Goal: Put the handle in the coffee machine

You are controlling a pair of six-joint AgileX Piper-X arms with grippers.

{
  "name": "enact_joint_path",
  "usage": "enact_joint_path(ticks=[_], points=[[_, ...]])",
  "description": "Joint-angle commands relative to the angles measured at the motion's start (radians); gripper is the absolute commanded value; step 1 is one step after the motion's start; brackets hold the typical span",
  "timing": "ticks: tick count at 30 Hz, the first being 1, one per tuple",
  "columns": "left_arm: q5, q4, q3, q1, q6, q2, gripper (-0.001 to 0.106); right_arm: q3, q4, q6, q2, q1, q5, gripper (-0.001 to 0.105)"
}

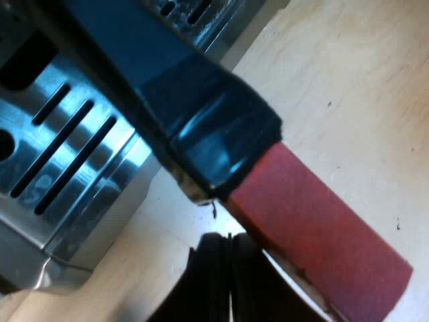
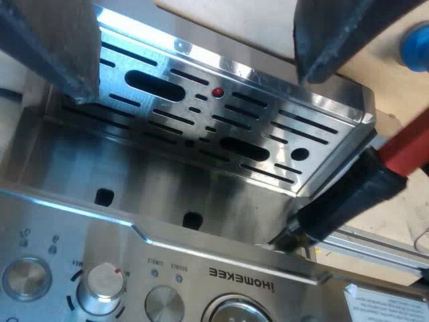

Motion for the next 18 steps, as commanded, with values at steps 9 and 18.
enact_joint_path(ticks=[9,18], points=[[0.142,-0.164,-0.049,-0.165,0.061,-0.005,0.0,-0.011,0.04,0.0,-0.002,-0.008,-0.025,0.063],[0.084,-0.118,-0.049,-0.157,0.061,0.011,0.0,-0.011,0.062,0.013,-0.002,-0.008,-0.056,0.063]])
